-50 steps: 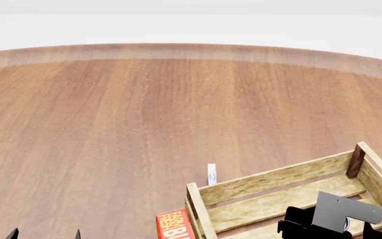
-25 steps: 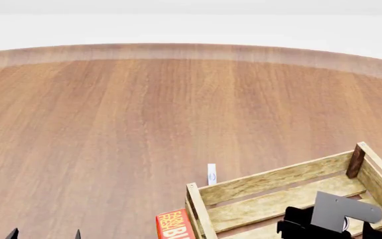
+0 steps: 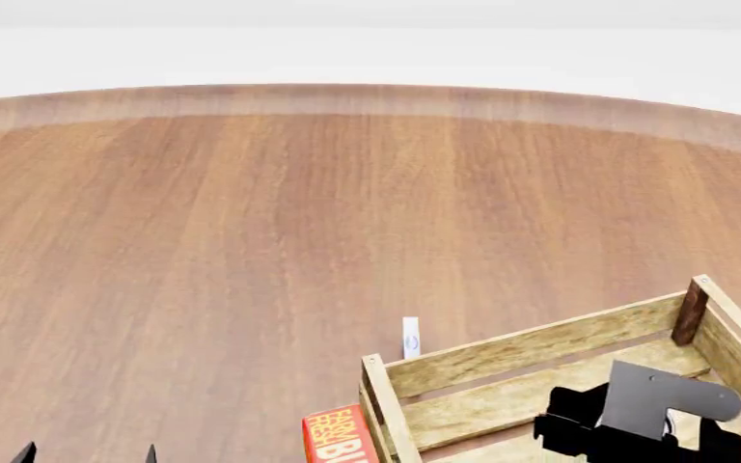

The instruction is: Pick up the tomato sauce, and put it in the wooden tray.

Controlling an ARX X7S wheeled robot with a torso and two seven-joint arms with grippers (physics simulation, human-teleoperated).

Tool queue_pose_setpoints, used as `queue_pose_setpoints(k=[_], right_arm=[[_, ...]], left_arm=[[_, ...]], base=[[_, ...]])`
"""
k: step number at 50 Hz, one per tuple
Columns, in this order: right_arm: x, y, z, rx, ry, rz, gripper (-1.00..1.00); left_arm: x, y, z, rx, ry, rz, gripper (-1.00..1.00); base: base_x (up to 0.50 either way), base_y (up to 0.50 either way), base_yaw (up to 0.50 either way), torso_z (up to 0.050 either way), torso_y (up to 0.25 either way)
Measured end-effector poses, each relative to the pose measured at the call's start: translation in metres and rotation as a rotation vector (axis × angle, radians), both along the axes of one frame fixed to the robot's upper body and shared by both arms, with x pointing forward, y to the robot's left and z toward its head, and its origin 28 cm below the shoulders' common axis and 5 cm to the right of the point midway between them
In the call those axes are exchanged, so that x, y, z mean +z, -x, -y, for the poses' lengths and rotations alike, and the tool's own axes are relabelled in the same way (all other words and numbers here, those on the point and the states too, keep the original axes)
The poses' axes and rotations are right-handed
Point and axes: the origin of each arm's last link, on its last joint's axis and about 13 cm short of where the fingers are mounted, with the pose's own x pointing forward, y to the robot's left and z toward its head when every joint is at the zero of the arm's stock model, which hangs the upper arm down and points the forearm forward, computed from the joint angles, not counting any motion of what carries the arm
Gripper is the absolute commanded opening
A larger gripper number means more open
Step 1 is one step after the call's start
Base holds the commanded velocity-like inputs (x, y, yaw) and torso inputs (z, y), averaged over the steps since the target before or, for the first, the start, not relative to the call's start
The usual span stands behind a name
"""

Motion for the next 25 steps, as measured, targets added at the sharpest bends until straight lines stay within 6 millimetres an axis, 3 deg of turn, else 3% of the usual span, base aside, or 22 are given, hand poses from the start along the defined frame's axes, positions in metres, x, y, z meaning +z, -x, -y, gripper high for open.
queue_pose_setpoints(k=[25], right_arm=[[0.010,0.010,-0.009,0.070,0.014,0.073,1.00]], left_arm=[[0.001,0.001,0.001,0.000,-0.001,0.000,1.00]], base=[[0.00,0.00,0.00,0.000,0.000]])
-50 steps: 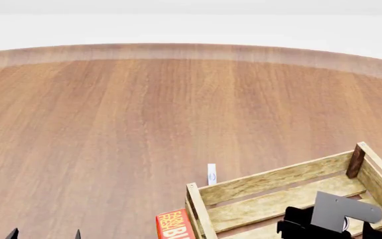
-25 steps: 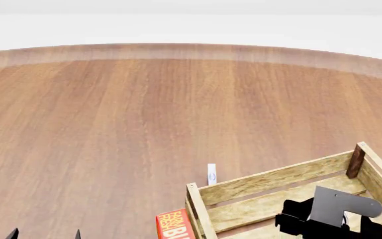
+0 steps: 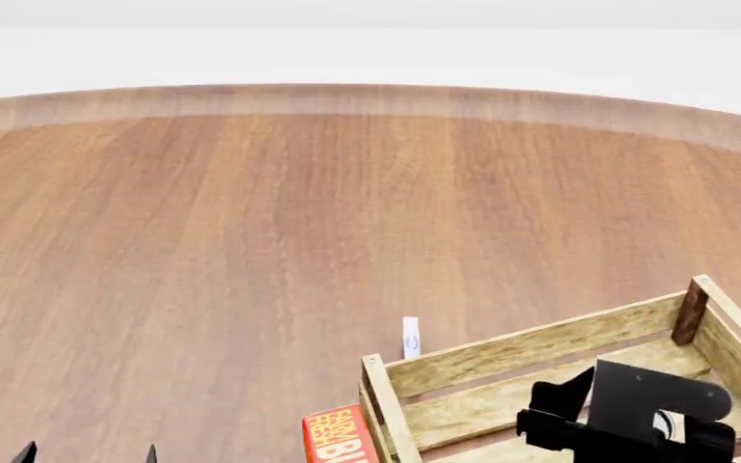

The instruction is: Pick up the tomato sauce, and put it in the wooden tray.

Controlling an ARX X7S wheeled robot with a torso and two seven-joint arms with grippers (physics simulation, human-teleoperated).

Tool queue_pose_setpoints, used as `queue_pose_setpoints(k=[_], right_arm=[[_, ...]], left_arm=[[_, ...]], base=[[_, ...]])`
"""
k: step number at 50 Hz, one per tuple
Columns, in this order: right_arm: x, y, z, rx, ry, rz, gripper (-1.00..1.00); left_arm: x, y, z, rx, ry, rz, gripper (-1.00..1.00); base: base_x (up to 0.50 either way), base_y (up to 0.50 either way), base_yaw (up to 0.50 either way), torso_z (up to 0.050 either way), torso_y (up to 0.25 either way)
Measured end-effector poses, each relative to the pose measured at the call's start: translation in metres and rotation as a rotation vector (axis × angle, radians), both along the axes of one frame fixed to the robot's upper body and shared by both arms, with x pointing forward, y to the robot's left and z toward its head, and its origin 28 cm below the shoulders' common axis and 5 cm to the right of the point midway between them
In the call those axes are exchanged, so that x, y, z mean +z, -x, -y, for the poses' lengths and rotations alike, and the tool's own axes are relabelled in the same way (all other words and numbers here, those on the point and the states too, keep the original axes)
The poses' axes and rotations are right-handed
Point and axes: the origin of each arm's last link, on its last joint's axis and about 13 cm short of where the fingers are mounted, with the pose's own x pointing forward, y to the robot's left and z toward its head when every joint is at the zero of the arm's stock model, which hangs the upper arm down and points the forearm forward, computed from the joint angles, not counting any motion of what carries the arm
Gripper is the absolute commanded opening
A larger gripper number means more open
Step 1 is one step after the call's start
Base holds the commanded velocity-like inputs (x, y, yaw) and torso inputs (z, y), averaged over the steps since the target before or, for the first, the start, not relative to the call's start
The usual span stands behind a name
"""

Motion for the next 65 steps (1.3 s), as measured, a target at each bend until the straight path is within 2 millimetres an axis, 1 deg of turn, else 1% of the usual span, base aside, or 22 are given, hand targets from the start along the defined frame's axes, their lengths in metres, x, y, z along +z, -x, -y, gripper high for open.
queue_pose_setpoints(k=[13,39,65], right_arm=[[0.005,0.020,-0.008,0.069,-0.009,0.052,1.00],[0.020,0.075,-0.023,0.217,-0.051,0.177,1.00],[0.041,0.133,-0.032,0.329,-0.082,0.315,1.00]], left_arm=[[0.001,0.000,0.000,0.001,0.000,0.000,1.00],[0.001,0.001,0.001,0.002,0.000,0.000,1.00],[0.003,0.001,0.001,0.002,-0.001,0.000,1.00]], base=[[0.00,0.00,0.00,0.000,0.000],[0.00,0.00,0.00,0.000,0.000],[0.00,0.00,0.00,0.000,0.000]])
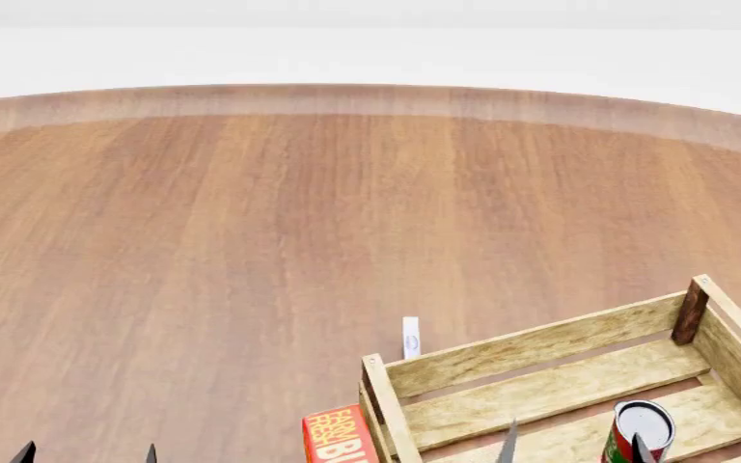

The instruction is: Pick up the tomato sauce, and put it in the wooden tray.

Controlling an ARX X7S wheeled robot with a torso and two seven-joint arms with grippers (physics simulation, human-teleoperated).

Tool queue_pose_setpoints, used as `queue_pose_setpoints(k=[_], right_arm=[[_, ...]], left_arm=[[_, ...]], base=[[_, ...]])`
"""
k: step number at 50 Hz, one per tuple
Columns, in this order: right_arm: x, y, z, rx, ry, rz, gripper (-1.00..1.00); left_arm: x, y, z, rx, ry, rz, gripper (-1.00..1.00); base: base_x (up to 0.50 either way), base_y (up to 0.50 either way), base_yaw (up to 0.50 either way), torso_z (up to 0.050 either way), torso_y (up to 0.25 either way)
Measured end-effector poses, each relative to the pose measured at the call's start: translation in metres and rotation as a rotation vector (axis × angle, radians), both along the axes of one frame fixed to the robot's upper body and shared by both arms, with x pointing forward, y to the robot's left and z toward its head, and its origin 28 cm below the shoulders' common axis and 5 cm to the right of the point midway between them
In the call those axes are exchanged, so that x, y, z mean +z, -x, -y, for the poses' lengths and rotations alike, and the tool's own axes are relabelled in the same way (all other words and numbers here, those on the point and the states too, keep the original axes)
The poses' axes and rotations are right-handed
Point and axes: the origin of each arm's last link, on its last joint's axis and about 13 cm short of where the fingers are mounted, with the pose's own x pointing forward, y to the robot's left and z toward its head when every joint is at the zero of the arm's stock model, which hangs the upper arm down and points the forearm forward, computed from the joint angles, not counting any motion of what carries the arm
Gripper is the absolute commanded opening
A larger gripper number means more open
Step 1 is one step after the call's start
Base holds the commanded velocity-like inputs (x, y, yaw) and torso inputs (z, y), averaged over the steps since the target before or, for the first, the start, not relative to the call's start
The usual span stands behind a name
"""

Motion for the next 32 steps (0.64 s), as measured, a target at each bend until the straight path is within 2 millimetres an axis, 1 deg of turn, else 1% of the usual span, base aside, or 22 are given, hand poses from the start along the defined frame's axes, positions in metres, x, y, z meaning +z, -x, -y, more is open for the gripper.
queue_pose_setpoints(k=[17,32], right_arm=[[0.013,0.036,-0.006,0.073,-0.002,0.084,1.00],[0.021,0.057,-0.009,0.125,-0.004,0.127,1.00]], left_arm=[[-0.001,0.000,-0.001,0.000,0.000,0.000,1.00],[-0.001,0.000,-0.001,0.001,0.001,0.000,1.00]], base=[[0.00,0.00,0.00,0.000,0.000],[0.00,0.00,0.00,0.000,0.000]])
